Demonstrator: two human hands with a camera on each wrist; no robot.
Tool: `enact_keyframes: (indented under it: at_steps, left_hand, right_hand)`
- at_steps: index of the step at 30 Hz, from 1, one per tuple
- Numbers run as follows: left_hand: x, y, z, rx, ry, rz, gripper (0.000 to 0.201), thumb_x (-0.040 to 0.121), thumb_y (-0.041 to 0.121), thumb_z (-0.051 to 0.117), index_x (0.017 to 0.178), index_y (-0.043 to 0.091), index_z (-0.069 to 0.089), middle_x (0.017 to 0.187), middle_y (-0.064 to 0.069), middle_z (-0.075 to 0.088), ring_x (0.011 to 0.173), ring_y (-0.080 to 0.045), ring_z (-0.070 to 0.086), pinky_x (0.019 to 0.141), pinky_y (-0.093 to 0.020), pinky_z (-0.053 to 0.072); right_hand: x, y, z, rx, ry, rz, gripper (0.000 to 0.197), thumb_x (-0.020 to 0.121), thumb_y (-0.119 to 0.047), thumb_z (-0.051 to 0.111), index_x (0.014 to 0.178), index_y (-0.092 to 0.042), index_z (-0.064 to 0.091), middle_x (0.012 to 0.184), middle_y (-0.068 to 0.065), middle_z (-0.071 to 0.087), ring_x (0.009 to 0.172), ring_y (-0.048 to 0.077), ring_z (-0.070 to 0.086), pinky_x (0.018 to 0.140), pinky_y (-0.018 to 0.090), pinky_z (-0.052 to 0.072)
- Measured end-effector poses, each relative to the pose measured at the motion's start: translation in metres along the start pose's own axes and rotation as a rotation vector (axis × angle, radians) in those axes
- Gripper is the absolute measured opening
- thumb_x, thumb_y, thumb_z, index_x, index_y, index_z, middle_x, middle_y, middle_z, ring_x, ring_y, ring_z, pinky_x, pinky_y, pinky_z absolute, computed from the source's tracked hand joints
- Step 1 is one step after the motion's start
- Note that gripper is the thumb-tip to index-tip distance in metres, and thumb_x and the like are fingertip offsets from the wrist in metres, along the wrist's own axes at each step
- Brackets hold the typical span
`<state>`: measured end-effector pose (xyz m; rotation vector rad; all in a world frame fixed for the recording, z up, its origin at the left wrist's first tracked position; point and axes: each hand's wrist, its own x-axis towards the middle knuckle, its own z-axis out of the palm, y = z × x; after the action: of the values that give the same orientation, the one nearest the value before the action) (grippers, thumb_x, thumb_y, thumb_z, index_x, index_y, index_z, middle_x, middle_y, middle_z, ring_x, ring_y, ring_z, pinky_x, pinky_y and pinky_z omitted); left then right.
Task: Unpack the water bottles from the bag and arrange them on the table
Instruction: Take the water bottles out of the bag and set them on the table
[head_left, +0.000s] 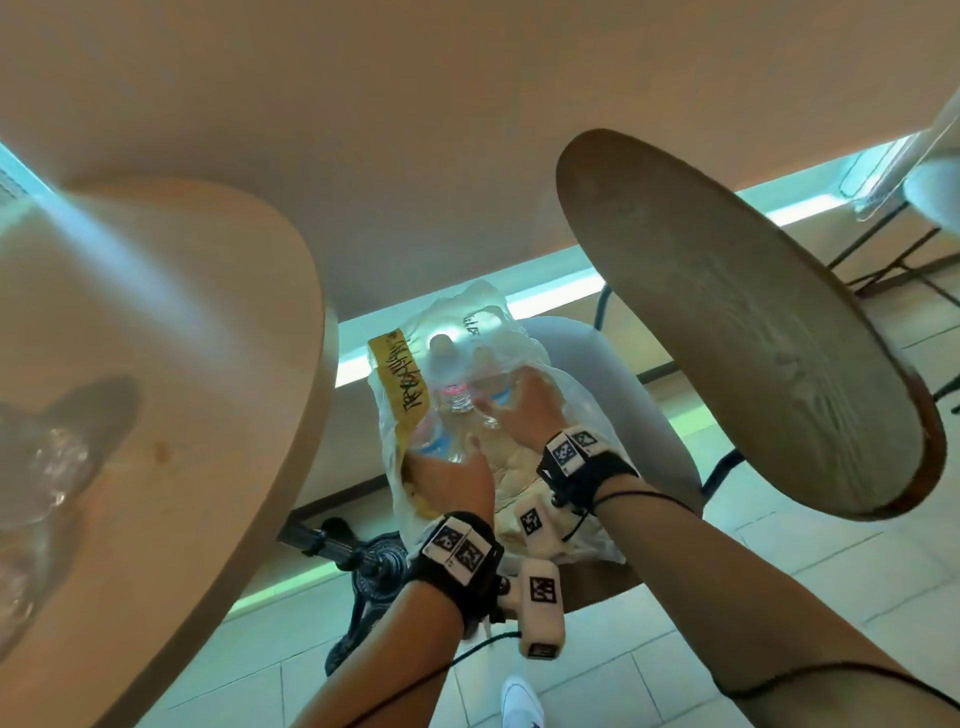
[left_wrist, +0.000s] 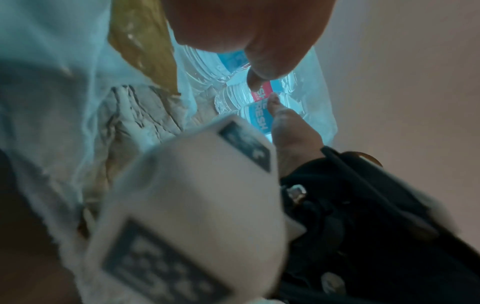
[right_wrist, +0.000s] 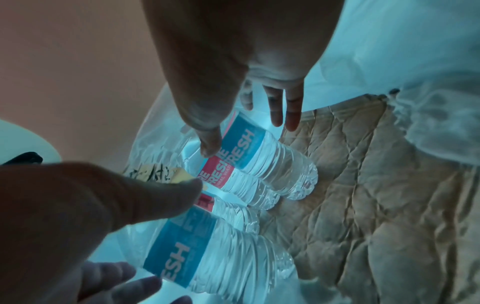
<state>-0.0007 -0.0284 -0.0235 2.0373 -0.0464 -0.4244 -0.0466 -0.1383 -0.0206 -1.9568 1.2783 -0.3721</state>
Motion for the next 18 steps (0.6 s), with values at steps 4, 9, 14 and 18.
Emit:
enact_keyframes:
  at_steps: [4, 9, 14, 18]
  left_hand:
    - [0.01, 0.002, 0.005, -0.013, 0.09, 0.062, 0.086, 0.078, 0.04, 0.078, 0.147, 0.014, 0.033, 0.147, -0.008, 0.045, 0.137, -0.027, 0.043, 0.115, -0.032, 0.026]
    - [0.016, -0.004, 0.006, 0.06, 0.065, 0.115, 0.076, 0.087, 0.027, 0.072, 0.149, 0.007, 0.031, 0.154, -0.016, 0.035, 0.145, -0.03, 0.029, 0.121, -0.038, 0.015]
    - [0.005, -0.01, -0.001, 0.062, 0.01, 0.285, 0.078, 0.079, 0.022, 0.079, 0.144, 0.007, 0.038, 0.144, -0.013, 0.049, 0.135, -0.028, 0.044, 0.117, -0.036, 0.03]
    - [0.003, -0.016, -0.014, 0.213, -0.099, 0.407, 0.061, 0.07, 0.031, 0.078, 0.123, 0.026, 0.048, 0.118, 0.006, 0.059, 0.107, -0.014, 0.059, 0.089, -0.021, 0.041]
  right_hand:
    - [0.006, 0.004, 0.001, 0.018, -0.015, -0.036, 0.058, 0.073, -0.06, 0.069, 0.116, -0.022, 0.062, 0.114, -0.004, 0.07, 0.102, 0.017, 0.065, 0.092, 0.041, 0.054]
    - [-0.005, 0.0, -0.006, 0.002, -0.022, -0.066, 0.045, 0.073, -0.041, 0.079, 0.104, -0.014, 0.06, 0.093, -0.007, 0.06, 0.089, 0.018, 0.06, 0.081, 0.031, 0.048]
    - [-0.029, 0.008, -0.007, 0.002, 0.021, -0.168, 0.058, 0.068, -0.052, 0.072, 0.111, -0.016, 0.059, 0.107, -0.001, 0.067, 0.097, 0.017, 0.063, 0.088, 0.036, 0.053]
    - [-0.054, 0.029, -0.009, -0.014, 0.043, -0.311, 0.053, 0.067, -0.024, 0.085, 0.115, -0.015, 0.064, 0.115, 0.004, 0.068, 0.105, 0.022, 0.063, 0.091, 0.039, 0.053]
